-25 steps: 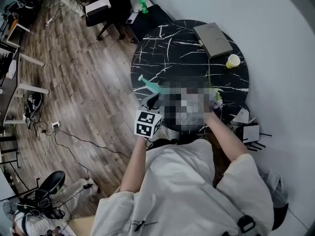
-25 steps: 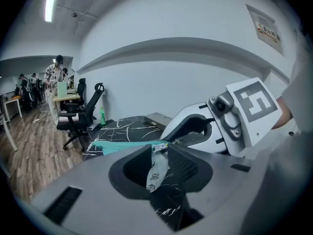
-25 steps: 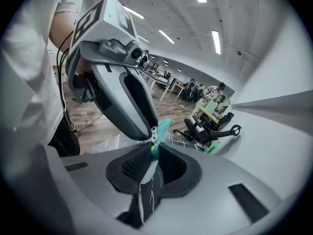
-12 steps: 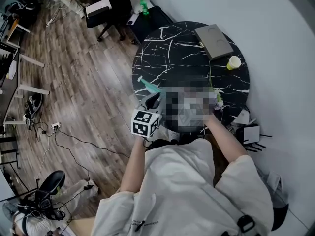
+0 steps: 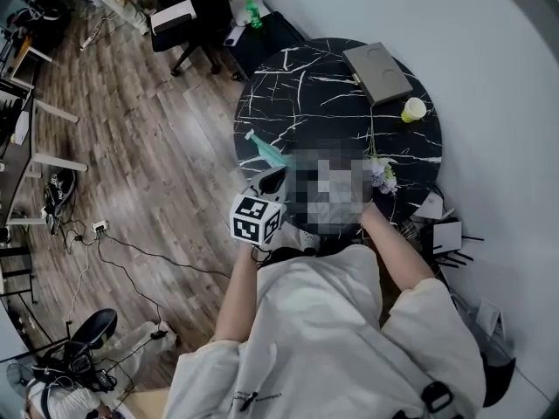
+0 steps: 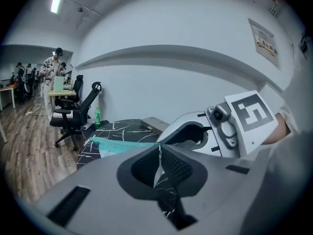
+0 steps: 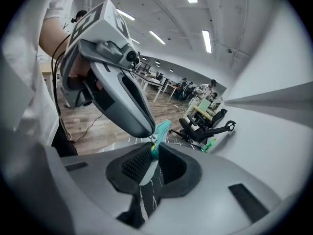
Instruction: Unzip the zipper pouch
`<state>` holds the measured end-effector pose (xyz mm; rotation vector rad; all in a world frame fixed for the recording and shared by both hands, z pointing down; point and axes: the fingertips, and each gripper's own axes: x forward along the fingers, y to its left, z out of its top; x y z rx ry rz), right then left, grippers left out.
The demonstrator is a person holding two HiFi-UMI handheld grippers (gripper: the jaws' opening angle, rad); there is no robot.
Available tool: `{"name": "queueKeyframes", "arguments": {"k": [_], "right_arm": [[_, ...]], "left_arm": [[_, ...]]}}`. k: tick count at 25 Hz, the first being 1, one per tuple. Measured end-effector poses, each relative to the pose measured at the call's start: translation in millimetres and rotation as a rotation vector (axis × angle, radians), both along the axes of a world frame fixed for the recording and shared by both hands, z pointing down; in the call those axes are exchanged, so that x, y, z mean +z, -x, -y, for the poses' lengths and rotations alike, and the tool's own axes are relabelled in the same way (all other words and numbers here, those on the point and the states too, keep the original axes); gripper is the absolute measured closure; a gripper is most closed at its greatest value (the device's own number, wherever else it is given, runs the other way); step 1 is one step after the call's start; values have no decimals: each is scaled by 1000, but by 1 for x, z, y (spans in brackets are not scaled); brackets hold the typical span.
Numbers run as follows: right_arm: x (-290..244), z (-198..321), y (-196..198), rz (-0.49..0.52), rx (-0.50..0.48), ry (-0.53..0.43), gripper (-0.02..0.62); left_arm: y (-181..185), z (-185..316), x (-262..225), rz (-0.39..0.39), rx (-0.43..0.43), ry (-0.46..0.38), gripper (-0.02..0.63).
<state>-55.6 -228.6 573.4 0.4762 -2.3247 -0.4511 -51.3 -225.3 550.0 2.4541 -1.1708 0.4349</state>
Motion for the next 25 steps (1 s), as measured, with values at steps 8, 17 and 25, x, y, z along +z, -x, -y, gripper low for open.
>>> {"name": "queueKeyframes", "arguments": {"k": [8, 17, 25], "right_arm": [[-2, 1, -4, 129, 91, 33, 542], [-7, 3, -3, 232, 179, -76, 492], [-3, -2, 0, 245, 202, -26, 535]], "left_arm": [[-1, 3, -4, -30, -13, 21, 583], [0, 6, -13, -57, -2, 32, 583], [8, 4, -8, -90, -23, 55, 583]]}}
